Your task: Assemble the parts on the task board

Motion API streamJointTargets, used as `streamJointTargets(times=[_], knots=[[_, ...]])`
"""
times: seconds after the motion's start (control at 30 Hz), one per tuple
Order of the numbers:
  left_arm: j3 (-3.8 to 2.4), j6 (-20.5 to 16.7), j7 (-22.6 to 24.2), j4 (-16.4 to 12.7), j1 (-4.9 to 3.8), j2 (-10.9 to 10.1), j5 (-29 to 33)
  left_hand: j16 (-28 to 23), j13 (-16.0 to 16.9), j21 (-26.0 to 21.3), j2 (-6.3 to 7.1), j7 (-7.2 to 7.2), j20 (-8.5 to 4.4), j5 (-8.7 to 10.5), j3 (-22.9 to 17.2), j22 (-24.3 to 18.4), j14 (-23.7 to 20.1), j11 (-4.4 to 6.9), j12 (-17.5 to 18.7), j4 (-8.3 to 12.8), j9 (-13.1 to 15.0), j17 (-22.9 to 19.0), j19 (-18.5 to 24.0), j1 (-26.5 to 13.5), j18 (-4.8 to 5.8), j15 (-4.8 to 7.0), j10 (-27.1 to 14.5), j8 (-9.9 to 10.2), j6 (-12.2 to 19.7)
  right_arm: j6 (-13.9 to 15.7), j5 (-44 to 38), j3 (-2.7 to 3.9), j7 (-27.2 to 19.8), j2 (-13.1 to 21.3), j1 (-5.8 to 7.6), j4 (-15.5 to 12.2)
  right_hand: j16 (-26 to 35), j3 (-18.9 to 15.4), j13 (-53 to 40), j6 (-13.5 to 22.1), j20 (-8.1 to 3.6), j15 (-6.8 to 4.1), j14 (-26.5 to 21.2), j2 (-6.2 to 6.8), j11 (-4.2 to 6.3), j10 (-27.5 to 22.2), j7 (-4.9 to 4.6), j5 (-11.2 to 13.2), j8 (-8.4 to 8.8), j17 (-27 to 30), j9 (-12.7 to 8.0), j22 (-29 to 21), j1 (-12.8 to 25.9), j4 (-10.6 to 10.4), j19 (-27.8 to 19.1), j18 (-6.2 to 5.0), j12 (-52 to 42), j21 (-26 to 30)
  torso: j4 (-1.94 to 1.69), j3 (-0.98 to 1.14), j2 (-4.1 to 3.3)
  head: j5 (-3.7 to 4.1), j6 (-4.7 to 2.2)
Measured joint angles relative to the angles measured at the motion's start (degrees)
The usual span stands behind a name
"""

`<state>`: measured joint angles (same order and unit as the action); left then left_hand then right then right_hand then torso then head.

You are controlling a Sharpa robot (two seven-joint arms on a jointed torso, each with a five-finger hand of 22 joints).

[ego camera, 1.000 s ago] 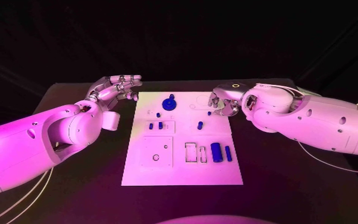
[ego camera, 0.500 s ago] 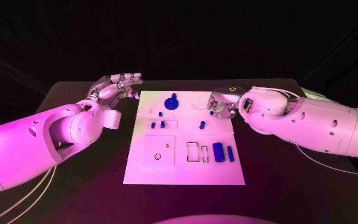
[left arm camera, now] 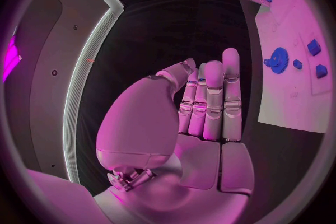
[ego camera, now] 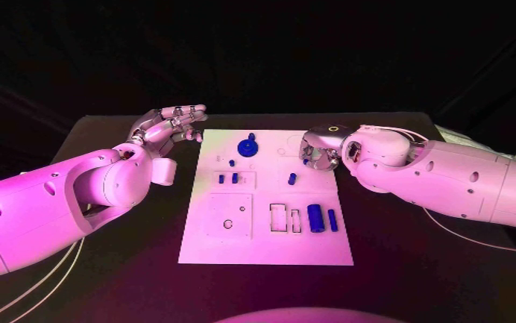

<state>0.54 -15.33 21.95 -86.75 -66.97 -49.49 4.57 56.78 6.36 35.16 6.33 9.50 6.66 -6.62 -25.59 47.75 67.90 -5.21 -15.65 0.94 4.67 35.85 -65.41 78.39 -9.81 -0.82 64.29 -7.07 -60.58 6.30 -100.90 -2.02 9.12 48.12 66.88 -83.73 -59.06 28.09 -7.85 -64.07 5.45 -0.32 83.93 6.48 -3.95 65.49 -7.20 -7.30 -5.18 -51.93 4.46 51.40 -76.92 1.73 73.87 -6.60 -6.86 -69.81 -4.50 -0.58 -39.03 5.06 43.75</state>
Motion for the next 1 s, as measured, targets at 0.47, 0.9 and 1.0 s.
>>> streamJointTargets(times=[0.47, 0.9, 1.0], knots=[[0.0, -0.02, -0.08, 0.01, 0.17, 0.0, 0.07, 0.0, 0.06, -0.23, 0.0, 0.0, -0.2, 0.0, 0.16, -0.08, 0.0, -0.21, -0.24, 0.16, 0.0, -0.15, -0.21, 0.0, 0.0, 0.0, -0.2, 0.0, 0.0, -0.38, -0.06, 0.18, -0.16, -0.53, -0.25, 0.46, -0.79, 0.55, 0.98, -2.26, -0.52, -0.54, 0.11, 0.01, 0.68, 2.58, 0.64, 0.32, -1.0, -0.98, 0.62, 0.88, 0.0, 0.55, 0.52, 0.0, 0.0, -0.62, 0.03, 0.0, 0.01, -0.06, 0.5], [0.01, -0.1, -0.17, -0.05, 0.23, -0.06, 0.1, 0.0, 0.11, -0.22, -0.22, 0.0, -0.2, 0.0, 0.16, -0.12, 0.0, 0.0, -0.24, 0.16, -0.04, -0.25, -0.21, 0.23, 0.01, -0.01, -0.41, 0.0, 0.0, 1.59, -0.53, 0.03, 0.87, -0.37, -0.64, -0.11, -1.73, 0.87, 1.34, -2.83, -0.73, -0.82, 0.0, -0.47, 0.86, 3.63, 0.62, 0.35, -1.25, -1.99, 0.81, 2.21, 0.14, 0.87, 1.14, 0.0, 0.01, -1.64, 0.06, 0.0, 0.02, 0.11, 0.77], [0.01, -0.13, -0.18, -0.05, 0.27, -0.06, 0.1, 0.0, 0.1, -0.22, -0.22, 0.0, -0.2, 0.0, 0.16, -0.12, 0.0, 0.0, -0.24, 0.16, -0.04, -0.25, -0.21, 0.23, 0.01, -0.01, -0.41, 0.0, -0.01, 2.77, -0.56, 0.01, 1.12, -0.06, -0.71, -0.79, -1.73, 0.87, 1.35, -2.86, -0.73, -0.82, 0.0, -0.62, 0.85, 3.63, 0.64, 0.58, -1.25, -1.99, 0.82, 2.3, -0.01, 0.87, 1.14, 0.0, 0.02, -1.65, 0.05, -0.01, 0.07, 0.21, 0.77]])
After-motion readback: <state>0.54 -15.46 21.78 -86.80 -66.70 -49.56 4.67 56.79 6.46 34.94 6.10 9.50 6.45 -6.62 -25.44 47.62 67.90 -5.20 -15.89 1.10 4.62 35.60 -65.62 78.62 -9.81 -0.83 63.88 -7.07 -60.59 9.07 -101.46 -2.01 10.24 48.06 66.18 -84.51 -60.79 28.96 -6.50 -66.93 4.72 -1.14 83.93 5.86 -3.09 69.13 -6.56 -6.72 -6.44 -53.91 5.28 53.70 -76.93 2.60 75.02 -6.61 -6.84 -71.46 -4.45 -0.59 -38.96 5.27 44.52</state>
